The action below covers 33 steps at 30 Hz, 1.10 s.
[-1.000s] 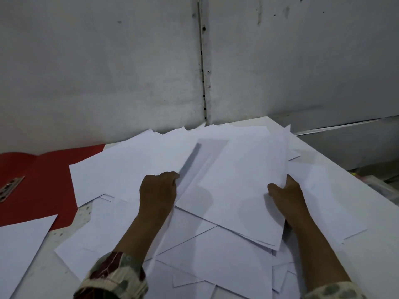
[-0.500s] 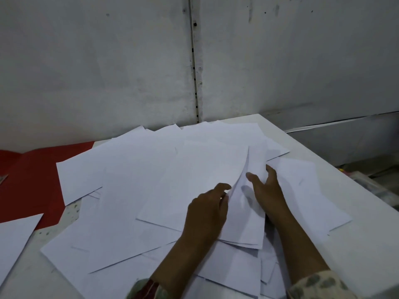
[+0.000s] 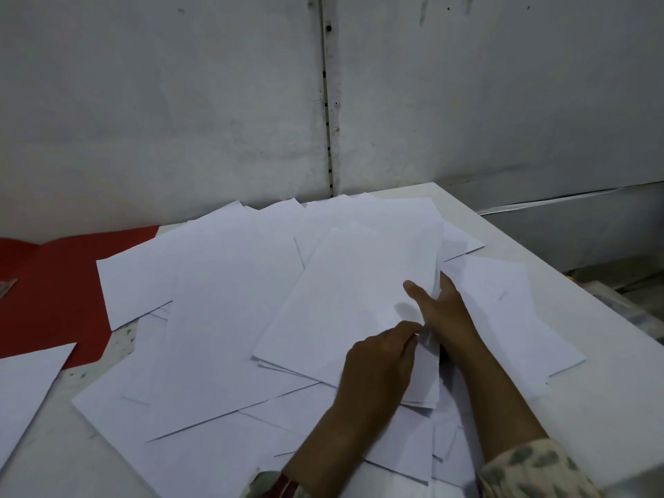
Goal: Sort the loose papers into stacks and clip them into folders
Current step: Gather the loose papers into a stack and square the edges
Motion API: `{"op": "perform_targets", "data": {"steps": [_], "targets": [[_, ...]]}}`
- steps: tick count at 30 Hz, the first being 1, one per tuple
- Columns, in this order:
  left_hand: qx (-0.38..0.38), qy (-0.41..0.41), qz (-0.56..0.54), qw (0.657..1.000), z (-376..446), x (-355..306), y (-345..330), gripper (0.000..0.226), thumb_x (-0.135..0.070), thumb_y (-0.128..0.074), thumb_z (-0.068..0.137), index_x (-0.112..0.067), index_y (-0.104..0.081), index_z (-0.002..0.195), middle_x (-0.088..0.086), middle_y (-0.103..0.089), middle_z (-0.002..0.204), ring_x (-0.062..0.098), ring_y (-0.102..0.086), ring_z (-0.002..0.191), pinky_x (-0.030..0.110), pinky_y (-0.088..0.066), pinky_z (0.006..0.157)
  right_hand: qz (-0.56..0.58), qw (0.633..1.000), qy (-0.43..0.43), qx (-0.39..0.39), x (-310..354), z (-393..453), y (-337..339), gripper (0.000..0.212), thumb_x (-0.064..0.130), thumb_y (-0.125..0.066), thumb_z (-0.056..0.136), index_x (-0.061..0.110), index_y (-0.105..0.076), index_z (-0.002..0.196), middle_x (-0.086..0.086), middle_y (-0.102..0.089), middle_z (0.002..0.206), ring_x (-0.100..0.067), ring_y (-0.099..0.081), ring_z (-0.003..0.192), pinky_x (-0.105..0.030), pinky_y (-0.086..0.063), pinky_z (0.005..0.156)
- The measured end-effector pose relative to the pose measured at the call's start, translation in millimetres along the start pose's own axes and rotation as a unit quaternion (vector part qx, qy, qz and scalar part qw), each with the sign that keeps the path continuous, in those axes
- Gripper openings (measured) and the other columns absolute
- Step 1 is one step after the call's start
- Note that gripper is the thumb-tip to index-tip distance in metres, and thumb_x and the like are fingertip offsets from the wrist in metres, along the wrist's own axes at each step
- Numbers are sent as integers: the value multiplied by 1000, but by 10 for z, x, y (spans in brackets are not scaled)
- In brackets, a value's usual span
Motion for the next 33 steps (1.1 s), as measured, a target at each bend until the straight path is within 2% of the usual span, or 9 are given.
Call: {"op": "perform_targets", "data": {"steps": [4,6,13,16,20,23,28,31,33], "targets": [[92,96,-111,985,10,-33,135,65,-68,-31,79,-22,-62,112,-2,-73,99,11,-69,86,23,-55,80,-40,999,-2,0,-45,8,29,53,9,-58,86,15,-41,136,-7,-56,126,-25,-54,111,-35,-45,94],[33,123,-117,985,19,104,354,50,-66,-39,78,-30,-63,103,-9,-72,93,5,-68,82,24,-55,77,-55,998,3,-5,-37,19,57,46,4,-55,86,9,-45,131,-7,-57,118,-22,-53,101,-30,-43,86],[17,196,106,975,-244,855,989,77,-66,-26,66,-21,-62,117,-5,-63,122,16,-57,114,20,-34,92,-89,993,7,-83,-20,79,274,33,3,-48,86,0,-53,119,-21,-60,118,-29,-54,94,-29,-38,77],[113,215,137,960,-451,987,1041,100,-88,-30,53,-26,-49,130,-10,-47,139,11,-41,131,34,-29,111,-41,992,-4,-116,-43,85,330,34,2,-47,87,-1,-51,120,-21,-59,118,-24,-51,90,-30,-38,77],[239,209,180,931,-673,945,1049,124,-98,-4,37,-36,-16,144,-16,-8,156,7,-1,145,36,-3,118,10,989,-10,-149,-56,62,338,31,2,-44,86,0,-50,116,-20,-58,116,-24,-51,90,-30,-39,76],[226,174,212,935,-595,898,1115,119,-94,-4,46,-30,-24,144,-8,-18,155,15,-11,145,39,-13,116,45,982,-15,-181,-86,19,360,32,2,-42,86,0,-48,118,-16,-57,114,-26,-53,93,-29,-39,78],[165,66,301,937,-372,724,997,70,-67,-33,76,-15,-65,111,5,-66,119,25,-65,107,33,-56,74,87,968,-25,-232,-117,-21,412,41,3,-40,86,2,-44,127,-18,-55,125,-27,-54,95,-31,-41,80],[199,18,353,914,-258,604,900,31,-43,-63,72,-13,-65,77,3,-68,73,19,-66,58,14,-31,42,106,962,-24,-252,-114,-52,406,45,3,-39,87,6,-41,131,-13,-54,128,-32,-54,110,-31,-43,88],[185,16,380,906,-232,582,913,34,-22,-86,40,-16,-53,50,-2,-47,39,14,-43,26,12,-7,43,118,958,-22,-262,-120,-59,417,47,3,-39,87,8,-38,134,-12,-53,130,-32,-53,114,-33,-43,90]]}}
Point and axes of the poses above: each hand's wrist, its own z-axis towards the middle knuckle, its own y-axis out of the back of the hand, x = y × z, the point moved 5 cm from there along z, towards the middle knuckle
